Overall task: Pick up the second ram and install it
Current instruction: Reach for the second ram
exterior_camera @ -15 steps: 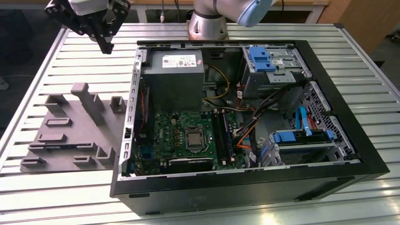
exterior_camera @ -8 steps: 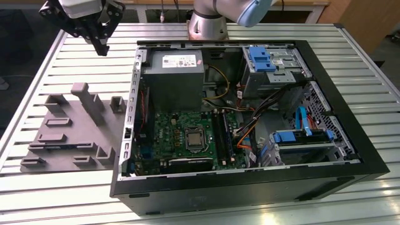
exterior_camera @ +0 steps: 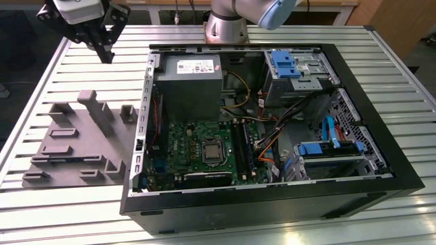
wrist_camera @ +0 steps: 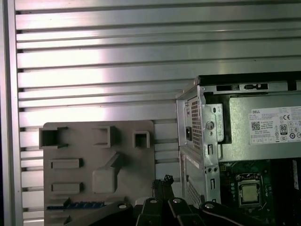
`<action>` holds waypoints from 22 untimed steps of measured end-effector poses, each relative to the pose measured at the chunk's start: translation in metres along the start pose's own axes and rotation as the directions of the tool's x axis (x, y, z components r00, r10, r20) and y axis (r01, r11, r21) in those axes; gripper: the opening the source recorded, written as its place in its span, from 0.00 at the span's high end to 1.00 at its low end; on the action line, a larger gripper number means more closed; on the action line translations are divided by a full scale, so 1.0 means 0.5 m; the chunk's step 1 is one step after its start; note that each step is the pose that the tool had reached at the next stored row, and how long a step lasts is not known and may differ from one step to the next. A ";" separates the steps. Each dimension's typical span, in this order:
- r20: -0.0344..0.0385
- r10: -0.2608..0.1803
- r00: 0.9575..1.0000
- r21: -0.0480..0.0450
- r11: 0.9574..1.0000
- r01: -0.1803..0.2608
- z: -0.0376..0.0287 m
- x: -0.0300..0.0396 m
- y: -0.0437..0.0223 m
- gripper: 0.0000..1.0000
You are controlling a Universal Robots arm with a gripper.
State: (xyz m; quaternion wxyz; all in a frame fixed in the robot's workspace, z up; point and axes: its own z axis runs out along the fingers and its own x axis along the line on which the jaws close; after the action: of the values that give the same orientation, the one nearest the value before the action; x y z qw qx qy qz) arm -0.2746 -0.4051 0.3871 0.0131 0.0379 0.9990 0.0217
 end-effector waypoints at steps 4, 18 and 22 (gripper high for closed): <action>0.000 0.000 1.000 0.000 1.000 0.000 0.002 0.008 -0.003 0.89; 0.000 0.000 1.000 0.000 1.000 0.000 0.009 0.028 -0.016 0.89; 0.000 0.000 1.000 0.000 1.000 0.000 0.011 0.030 -0.020 0.89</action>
State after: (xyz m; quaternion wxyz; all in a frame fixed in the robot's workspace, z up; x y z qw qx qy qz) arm -0.2902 -0.4137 0.3806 0.0131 0.0378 0.9990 0.0217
